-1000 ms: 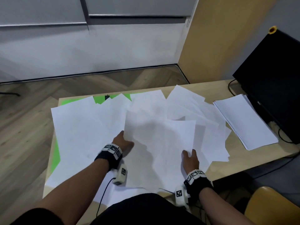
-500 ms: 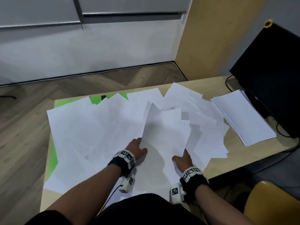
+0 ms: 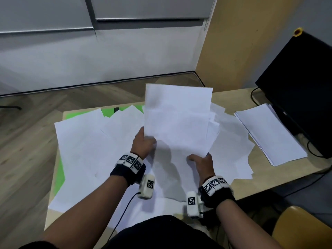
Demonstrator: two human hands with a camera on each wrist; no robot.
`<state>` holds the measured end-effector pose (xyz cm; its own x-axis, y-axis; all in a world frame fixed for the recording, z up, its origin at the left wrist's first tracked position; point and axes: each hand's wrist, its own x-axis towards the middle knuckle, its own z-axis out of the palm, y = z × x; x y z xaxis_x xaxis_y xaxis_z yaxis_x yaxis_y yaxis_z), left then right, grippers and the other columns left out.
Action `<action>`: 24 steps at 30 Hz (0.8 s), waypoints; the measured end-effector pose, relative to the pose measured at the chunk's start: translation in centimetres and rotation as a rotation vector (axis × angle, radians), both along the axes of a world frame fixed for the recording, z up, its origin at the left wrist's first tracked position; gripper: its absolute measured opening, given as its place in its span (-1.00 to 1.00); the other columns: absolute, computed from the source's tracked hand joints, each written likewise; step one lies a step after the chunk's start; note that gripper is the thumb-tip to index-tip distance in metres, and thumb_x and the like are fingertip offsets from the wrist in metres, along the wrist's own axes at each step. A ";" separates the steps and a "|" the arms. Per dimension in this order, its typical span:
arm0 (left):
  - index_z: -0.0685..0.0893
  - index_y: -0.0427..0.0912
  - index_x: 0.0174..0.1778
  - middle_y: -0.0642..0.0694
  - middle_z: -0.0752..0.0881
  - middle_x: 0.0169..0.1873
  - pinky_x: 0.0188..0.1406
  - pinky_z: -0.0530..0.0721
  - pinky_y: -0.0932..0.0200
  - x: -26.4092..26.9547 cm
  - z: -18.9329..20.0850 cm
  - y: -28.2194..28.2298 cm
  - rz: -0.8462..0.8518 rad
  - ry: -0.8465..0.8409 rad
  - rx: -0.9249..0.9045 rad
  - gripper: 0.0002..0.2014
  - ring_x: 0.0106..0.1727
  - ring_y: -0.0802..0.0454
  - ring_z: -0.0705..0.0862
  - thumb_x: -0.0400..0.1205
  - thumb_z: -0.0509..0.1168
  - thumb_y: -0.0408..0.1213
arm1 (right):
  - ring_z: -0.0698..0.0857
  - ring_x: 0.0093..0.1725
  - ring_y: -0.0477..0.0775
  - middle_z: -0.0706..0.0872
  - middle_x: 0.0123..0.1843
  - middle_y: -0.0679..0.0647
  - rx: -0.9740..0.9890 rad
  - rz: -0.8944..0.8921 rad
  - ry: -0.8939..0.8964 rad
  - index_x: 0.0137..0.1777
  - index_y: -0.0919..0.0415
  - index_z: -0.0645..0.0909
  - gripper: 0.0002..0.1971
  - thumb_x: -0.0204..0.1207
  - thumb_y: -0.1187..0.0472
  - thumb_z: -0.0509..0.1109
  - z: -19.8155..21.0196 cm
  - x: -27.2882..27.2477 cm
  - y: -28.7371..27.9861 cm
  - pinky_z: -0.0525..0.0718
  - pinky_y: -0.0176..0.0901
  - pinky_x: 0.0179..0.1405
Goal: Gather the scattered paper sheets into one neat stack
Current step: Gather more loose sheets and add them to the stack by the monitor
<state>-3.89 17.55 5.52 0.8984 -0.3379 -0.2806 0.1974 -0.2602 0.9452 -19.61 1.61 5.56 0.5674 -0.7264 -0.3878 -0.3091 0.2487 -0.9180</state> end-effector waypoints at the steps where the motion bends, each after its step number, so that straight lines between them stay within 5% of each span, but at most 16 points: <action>1: 0.66 -0.01 0.11 -0.06 0.78 -0.03 0.12 0.70 -0.09 0.3 0.9 -0.1 0.022 -0.008 -0.028 -0.52 0.06 -0.11 0.73 0.23 0.30 -0.29 | 0.70 -0.26 0.04 0.78 -0.25 0.04 -0.034 -0.016 -0.042 -0.17 0.25 0.73 -0.74 0.09 0.40 0.53 0.6 0.5 -0.1 0.66 -0.21 -0.21; 4: 0.66 -0.04 0.18 -0.10 0.78 0.05 0.21 0.67 -0.09 1.0 3.5 -0.2 0.054 -0.028 -0.132 -0.48 0.12 -0.12 0.72 0.24 0.32 -0.31 | 0.77 -0.01 -0.05 0.80 0.05 -0.02 -0.201 -0.078 -0.138 0.21 0.13 0.62 -0.49 0.24 0.44 0.52 2.4 2.0 -0.2 0.70 -0.27 0.07; 7: 0.66 -0.03 0.15 -0.14 0.78 0.06 0.20 0.66 -0.10 1.2 5.7 -0.3 0.034 -0.081 -0.224 -0.51 0.11 -0.13 0.72 0.27 0.31 -0.38 | 0.72 0.02 -0.20 0.75 0.08 -0.15 -0.330 -0.141 -0.154 0.33 0.12 0.56 -0.42 0.30 0.49 0.48 4.1 2.9 0.0 0.63 -0.34 0.19; 11: 0.69 0.09 0.00 -0.12 0.78 -0.03 0.18 0.65 -0.25 1.4 7.1 -0.1 0.028 -0.155 -0.295 -0.58 0.05 -0.16 0.72 0.28 0.35 -0.42 | 0.76 0.10 0.03 0.78 0.13 0.03 -0.365 -0.190 -0.168 0.34 0.20 0.56 -0.44 0.31 0.45 0.48 5.1 3.6 0.0 0.68 -0.05 0.28; 15: 0.66 0.06 0.04 -0.12 0.76 -0.03 0.15 0.66 -0.27 1.2 6.8 0.8 0.066 -0.180 -0.311 -0.56 0.01 -0.10 0.71 0.22 0.42 -0.28 | 0.73 0.21 0.12 0.75 0.19 0.05 -0.333 -0.188 -0.155 0.48 0.15 0.41 -0.22 0.17 0.17 0.52 4.6 3.5 0.8 0.65 0.14 0.33; 19: 0.66 -0.03 0.06 -0.25 0.76 -0.02 0.19 0.62 -0.36 0.6 5.8 1.1 0.029 -0.117 -0.321 -0.54 0.03 -0.21 0.71 0.21 0.44 -0.25 | 0.77 -0.01 -0.04 0.76 -0.02 -0.21 -0.351 -0.136 -0.155 0.11 -0.11 0.53 -0.50 0.29 0.40 0.54 4.0 3.0 1.0 0.71 0.02 0.18; 24: 0.69 -0.12 -0.03 -0.12 0.76 -0.18 0.06 0.67 -0.23 0.4 6.6 0.8 0.013 -0.088 -0.364 -0.65 -0.11 -0.11 0.70 0.27 0.34 -0.46 | 0.76 0.06 0.11 0.79 0.11 0.04 -0.298 -0.166 -0.189 0.51 0.15 0.45 -0.26 0.24 0.23 0.46 4.8 3.6 1.1 0.68 0.16 0.27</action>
